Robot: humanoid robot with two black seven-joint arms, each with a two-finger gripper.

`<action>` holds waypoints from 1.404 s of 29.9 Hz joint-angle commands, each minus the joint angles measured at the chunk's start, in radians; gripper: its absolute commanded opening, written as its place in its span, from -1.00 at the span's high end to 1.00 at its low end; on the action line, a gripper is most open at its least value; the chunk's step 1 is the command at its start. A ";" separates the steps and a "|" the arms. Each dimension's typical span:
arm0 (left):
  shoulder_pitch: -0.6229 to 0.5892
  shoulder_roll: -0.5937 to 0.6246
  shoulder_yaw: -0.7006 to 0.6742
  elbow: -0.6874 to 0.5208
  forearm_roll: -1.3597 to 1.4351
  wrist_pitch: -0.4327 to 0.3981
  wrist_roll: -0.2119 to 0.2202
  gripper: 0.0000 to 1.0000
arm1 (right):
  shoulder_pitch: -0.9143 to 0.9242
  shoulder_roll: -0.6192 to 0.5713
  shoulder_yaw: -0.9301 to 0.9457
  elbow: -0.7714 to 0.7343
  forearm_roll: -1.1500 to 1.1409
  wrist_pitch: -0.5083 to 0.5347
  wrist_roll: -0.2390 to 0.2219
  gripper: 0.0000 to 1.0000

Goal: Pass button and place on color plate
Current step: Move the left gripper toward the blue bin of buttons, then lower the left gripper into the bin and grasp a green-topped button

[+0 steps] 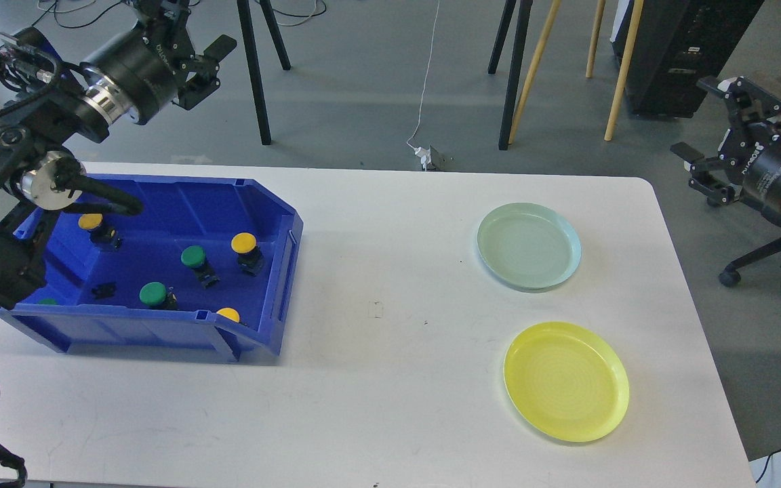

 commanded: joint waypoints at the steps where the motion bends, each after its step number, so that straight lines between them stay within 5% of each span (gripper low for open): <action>1: 0.000 0.005 0.003 0.008 0.001 0.011 0.000 -1.00 | -0.002 0.003 -0.004 0.002 -0.001 -0.012 0.000 -0.99; 8: -0.002 -0.022 -0.017 0.022 0.065 0.027 -0.003 -1.00 | -0.002 0.001 -0.005 0.004 -0.001 -0.010 0.000 -0.99; 14: -0.019 0.001 -0.043 0.102 0.042 -0.116 -0.004 -1.00 | -0.002 0.004 -0.005 0.004 -0.004 -0.010 0.002 -0.99; 18: -0.019 -0.025 -0.050 0.105 -0.031 -0.107 0.006 -1.00 | -0.001 0.006 -0.004 0.004 -0.004 -0.010 0.006 -0.99; 23: 0.000 0.016 -0.045 0.090 -0.036 -0.139 -0.001 -0.99 | 0.001 0.003 0.001 0.004 -0.007 -0.015 0.101 -0.97; 28: 0.003 0.116 -0.007 0.098 0.008 -0.149 -0.024 -1.00 | -0.001 -0.005 -0.004 0.002 -0.010 -0.007 0.101 -0.97; 34: 0.006 0.195 0.027 0.027 0.347 -0.149 -0.092 -0.99 | -0.006 0.003 -0.011 -0.015 -0.028 -0.002 0.101 -0.98; 42: 0.033 0.350 0.189 -0.160 0.656 -0.149 -0.095 -0.99 | 0.004 0.018 -0.013 -0.038 -0.079 -0.012 0.097 -0.98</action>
